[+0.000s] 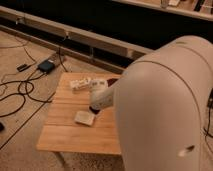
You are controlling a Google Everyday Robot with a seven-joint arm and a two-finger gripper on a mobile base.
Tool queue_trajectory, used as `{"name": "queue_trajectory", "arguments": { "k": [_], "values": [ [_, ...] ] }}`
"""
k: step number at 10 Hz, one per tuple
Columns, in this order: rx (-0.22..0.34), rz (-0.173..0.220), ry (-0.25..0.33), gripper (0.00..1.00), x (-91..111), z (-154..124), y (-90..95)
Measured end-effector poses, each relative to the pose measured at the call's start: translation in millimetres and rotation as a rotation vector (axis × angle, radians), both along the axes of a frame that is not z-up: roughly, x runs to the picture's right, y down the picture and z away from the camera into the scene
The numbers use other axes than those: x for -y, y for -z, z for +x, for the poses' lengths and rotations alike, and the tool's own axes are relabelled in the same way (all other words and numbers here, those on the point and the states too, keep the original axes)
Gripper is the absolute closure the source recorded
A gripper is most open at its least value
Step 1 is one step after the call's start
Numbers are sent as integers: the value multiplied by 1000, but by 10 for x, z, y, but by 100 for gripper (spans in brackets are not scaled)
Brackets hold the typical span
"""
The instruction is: Place the eraser on the white sponge
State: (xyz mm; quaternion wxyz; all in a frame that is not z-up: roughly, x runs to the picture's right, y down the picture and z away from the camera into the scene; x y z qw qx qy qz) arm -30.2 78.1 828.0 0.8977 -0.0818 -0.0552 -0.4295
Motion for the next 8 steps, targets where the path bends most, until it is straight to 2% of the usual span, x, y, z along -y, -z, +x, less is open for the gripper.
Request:
{"name": "queue_trajectory", "arguments": {
  "k": [3, 8],
  "values": [
    [35, -6, 26, 100, -47, -146, -62],
    [71, -52, 67, 100, -249, -361, -259]
  ]
}}
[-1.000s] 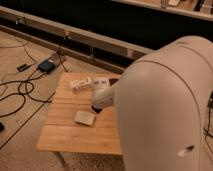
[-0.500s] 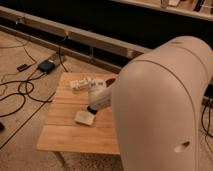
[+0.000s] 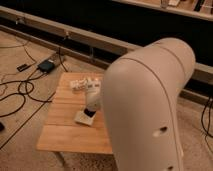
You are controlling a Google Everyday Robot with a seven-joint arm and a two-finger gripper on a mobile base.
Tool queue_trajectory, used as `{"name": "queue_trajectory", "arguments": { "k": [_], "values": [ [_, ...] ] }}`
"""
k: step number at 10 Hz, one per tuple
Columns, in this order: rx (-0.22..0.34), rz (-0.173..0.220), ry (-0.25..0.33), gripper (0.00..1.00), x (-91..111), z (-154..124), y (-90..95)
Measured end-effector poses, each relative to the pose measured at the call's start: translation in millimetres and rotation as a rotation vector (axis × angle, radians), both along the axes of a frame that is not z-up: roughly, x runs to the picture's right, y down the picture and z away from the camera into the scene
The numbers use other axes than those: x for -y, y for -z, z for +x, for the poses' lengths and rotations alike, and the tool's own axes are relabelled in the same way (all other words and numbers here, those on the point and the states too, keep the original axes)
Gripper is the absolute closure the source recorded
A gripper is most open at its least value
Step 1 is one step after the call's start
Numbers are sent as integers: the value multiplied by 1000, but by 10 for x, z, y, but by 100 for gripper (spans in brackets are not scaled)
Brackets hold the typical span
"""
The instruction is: Place the eraser on the white sponge
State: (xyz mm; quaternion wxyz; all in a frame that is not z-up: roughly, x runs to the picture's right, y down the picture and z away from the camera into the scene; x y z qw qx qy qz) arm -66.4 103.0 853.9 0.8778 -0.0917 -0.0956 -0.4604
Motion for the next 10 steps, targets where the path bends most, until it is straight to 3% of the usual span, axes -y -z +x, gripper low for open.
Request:
{"name": "queue_trajectory", "arguments": {
  "k": [3, 8, 10],
  "values": [
    [59, -12, 2, 100, -27, -149, -9],
    [187, -19, 25, 100, -70, -368, 172],
    [213, -30, 37, 100, -138, -405, 209]
  ]
}}
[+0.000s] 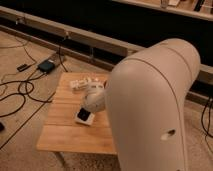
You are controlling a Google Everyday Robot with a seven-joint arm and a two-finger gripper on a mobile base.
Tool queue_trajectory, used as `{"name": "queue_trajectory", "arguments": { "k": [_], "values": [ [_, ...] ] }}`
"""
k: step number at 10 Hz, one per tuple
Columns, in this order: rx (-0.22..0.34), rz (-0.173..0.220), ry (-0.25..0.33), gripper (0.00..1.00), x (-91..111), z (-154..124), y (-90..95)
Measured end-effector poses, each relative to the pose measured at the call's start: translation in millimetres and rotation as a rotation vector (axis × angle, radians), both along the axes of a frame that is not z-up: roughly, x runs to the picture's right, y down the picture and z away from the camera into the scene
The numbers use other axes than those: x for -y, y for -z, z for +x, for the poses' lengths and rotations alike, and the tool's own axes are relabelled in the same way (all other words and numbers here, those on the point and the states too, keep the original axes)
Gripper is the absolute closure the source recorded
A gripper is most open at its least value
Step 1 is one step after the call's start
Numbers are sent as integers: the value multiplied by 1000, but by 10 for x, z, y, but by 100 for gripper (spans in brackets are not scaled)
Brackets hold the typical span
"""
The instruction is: Place the eraser on the white sponge
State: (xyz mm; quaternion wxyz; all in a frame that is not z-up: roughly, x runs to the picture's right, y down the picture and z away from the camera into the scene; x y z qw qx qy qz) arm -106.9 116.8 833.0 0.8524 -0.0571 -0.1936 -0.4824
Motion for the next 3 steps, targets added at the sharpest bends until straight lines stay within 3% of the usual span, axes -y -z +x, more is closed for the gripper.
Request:
{"name": "queue_trajectory", "arguments": {
  "k": [3],
  "values": [
    [32, -33, 32, 100, -192, -32, 13]
  ]
}}
